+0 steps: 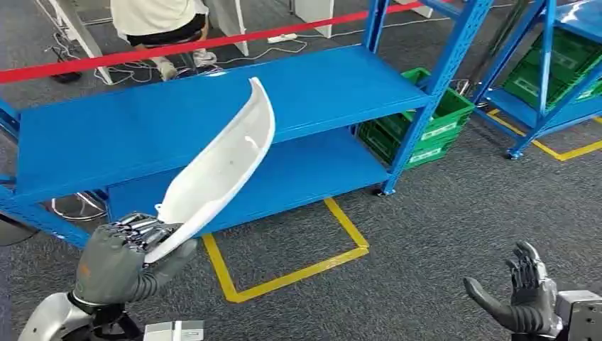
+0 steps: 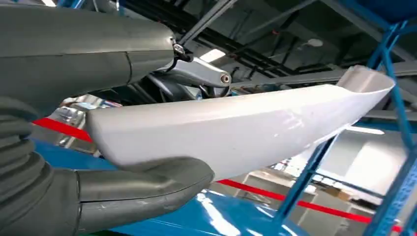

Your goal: Take the parts from the cabinet and place them on the table.

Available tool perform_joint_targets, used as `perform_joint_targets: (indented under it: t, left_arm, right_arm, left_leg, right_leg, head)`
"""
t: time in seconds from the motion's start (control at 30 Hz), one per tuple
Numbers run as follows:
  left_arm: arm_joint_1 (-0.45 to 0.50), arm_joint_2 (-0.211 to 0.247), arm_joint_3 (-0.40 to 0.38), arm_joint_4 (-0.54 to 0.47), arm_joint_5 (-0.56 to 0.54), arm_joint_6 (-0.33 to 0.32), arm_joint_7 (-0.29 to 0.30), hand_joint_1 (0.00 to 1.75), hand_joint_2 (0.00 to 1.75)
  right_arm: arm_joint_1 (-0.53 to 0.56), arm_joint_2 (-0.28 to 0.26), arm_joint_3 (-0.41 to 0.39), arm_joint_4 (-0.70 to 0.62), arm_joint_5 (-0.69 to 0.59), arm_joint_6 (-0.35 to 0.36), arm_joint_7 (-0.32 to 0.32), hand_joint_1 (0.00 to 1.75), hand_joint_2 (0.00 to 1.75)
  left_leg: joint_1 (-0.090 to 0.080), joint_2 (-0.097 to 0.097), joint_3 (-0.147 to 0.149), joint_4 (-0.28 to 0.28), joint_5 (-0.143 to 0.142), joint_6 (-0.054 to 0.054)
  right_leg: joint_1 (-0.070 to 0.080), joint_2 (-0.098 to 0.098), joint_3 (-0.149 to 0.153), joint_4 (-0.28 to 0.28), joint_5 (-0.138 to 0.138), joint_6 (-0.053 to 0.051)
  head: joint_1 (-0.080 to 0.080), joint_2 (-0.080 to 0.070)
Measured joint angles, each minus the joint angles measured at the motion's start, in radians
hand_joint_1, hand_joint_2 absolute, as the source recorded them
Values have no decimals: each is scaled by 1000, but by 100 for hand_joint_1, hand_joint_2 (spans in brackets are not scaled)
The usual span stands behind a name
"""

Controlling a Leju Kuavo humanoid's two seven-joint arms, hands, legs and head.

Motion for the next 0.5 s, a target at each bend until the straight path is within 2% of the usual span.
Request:
perform_joint_targets:
  t: [0.03,0.07,0.1,0.13,0.17,0.2,0.23,0.27,0.3,0.33,0.37,0.4,0.43,0.47,0.5]
  left_arm:
    - [0,0,-1,3,8,5,-2,175,175]
    - [-1,0,-2,5,11,8,-4,175,175]
    - [-1,0,-3,8,18,13,-7,175,175]
    - [1,-2,-3,10,26,17,-11,175,175]
    - [2,-2,-3,13,32,19,-14,175,175]
    - [1,-2,-4,17,37,19,-17,175,175]
    - [1,-3,-5,21,39,19,-18,175,175]
    - [1,-4,-6,24,41,19,-18,175,175]
    - [0,-5,-7,27,43,19,-18,175,175]
    - [-1,-5,-8,30,50,19,-20,175,175]
    - [-1,-5,-9,32,52,21,-23,175,175]
    - [-1,-5,-10,33,53,22,-26,175,175]
    - [-1,-4,-10,33,56,24,-30,175,175]
    - [-3,-3,-11,35,61,29,-34,175,175]
    - [-6,-3,-14,36,65,32,-38,175,175]
  right_arm:
    - [6,2,0,0,0,-4,0,0,175]
    - [13,3,-2,-2,-1,-7,0,0,175]
    - [18,3,-4,-5,-1,-10,0,0,175]
    - [17,3,-5,-7,0,-12,0,0,175]
    - [14,3,-5,-9,0,-15,1,0,175]
    - [14,3,-5,-11,0,-16,2,0,175]
    - [14,3,-6,-11,0,-17,2,0,175]
    - [15,3,-7,-11,0,-20,3,0,175]
    - [15,3,-8,-11,0,-21,3,0,175]
    - [15,3,-9,-11,0,-24,3,0,175]
    - [16,3,-9,-11,0,-28,5,0,175]
    - [18,3,-9,-16,-1,-30,5,0,175]
    - [16,3,-9,-22,-2,-31,4,0,175]
    - [16,3,-9,-26,-3,-32,4,0,175]
    - [21,3,-10,-27,-3,-32,3,0,175]
  left_leg:
    - [-3,10,-5,0,11,9]
    - [7,29,-16,-7,27,19]
    - [4,39,-27,-7,38,28]
    - [2,52,-41,-6,49,35]
    - [1,65,-56,-6,61,36]
    - [-1,80,-71,-5,74,37]
    - [-2,94,-87,-4,86,37]
    - [-3,108,-105,-2,98,36]
    - [-5,121,-121,1,109,34]
    - [-6,135,-138,4,119,31]
    - [-6,145,-152,8,127,27]
    - [-10,152,-157,16,133,21]
    - [-14,161,-165,24,137,17]
    - [-14,174,-163,24,147,12]
    - [-11,182,-166,22,159,9]
  right_leg:
    - [-1,13,-2,-9,14,10]
    - [-6,1,-9,-9,13,11]
    - [0,-47,-26,13,-34,11]
    - [1,-79,-45,70,-107,13]
    - [0,-93,-62,151,-176,18]
    - [0,-97,-77,237,-223,23]
    - [0,-98,-84,303,-235,26]
    - [0,-98,-75,338,-211,29]
    - [0,-99,-48,331,-170,30]
    - [0,-105,6,281,-129,30]
    - [1,-124,79,197,-119,30]
    - [1,-165,160,98,-156,30]
    - [8,-181,230,-4,-199,28]
    - [10,-174,220,-12,-204,7]
    - [14,-164,206,-11,-196,1]
  head:
    - [3,0]
    - [1,0]
    - [4,0]
    - [11,0]
    - [13,0]
    - [13,0]
    - [13,0]
    - [13,0]
    - [13,0]
    - [13,0]
    - [13,0]
    - [13,0]
    - [17,0]
    - [11,0]
    - [14,0]
